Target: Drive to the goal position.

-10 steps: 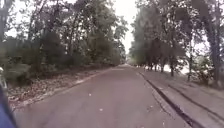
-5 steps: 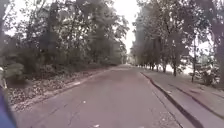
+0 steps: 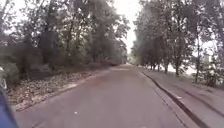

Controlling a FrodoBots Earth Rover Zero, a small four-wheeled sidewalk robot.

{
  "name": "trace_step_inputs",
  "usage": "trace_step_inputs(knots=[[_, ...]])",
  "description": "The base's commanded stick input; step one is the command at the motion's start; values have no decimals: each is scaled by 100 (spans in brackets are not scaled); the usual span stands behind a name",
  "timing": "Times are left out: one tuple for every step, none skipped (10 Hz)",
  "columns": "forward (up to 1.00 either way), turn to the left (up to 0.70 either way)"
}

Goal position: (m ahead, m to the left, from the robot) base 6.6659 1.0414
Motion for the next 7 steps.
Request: trace_step_inputs(knots=[[70, -3], [70, -1], [70, -8], [70, -27], [70, -33], [70, -34], [70, -31]])
